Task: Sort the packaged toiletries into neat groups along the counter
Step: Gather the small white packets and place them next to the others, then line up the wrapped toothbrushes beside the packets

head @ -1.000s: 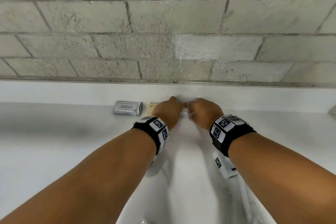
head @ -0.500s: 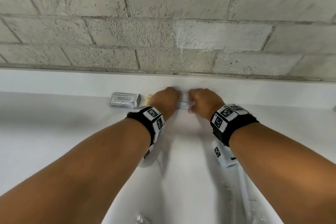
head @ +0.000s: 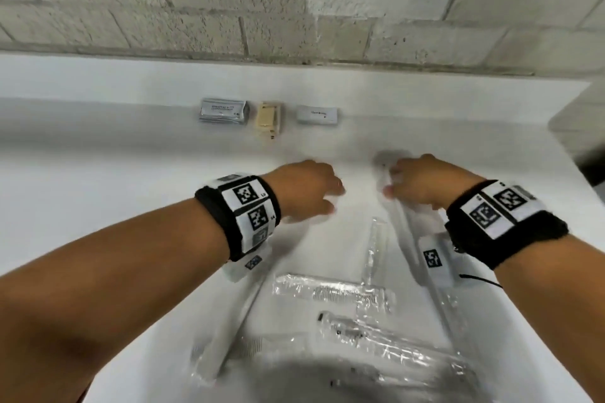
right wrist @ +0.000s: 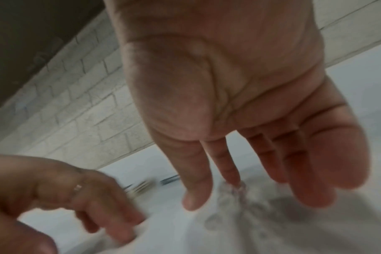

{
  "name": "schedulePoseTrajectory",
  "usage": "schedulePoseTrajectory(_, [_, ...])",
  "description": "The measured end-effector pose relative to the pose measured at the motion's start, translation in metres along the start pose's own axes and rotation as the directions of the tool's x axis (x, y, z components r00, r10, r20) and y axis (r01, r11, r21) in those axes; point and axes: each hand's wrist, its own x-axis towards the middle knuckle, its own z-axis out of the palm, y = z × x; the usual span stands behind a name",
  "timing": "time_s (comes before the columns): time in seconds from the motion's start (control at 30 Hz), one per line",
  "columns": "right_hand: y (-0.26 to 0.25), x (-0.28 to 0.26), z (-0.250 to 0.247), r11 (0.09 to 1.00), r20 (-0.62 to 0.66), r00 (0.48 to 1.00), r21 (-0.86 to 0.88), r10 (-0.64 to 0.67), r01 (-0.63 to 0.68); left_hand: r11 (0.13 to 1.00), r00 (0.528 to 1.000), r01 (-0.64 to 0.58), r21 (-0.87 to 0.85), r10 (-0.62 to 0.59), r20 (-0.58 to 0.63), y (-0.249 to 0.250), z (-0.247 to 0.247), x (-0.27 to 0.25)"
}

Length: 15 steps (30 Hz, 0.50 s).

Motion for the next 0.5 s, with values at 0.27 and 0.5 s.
schedulePoseTrajectory(0.27, [-0.026, -0.066, 0.058, 0.986, -0.093, 0.994, 0.146, -0.063, 0.076, 0.960, 0.963, 0.261, -0.104, -0.267, -0.047, 0.030, 0.012, -0.094])
schedulePoseTrajectory(0.5, [-0.034, -0.095, 0.064, 0.948, -0.233, 0.970, 0.289, -0.066, 0.134, 0.811, 0.802, 0.585, -0.024, -0.573, 0.167, 0.043, 0.036, -0.165])
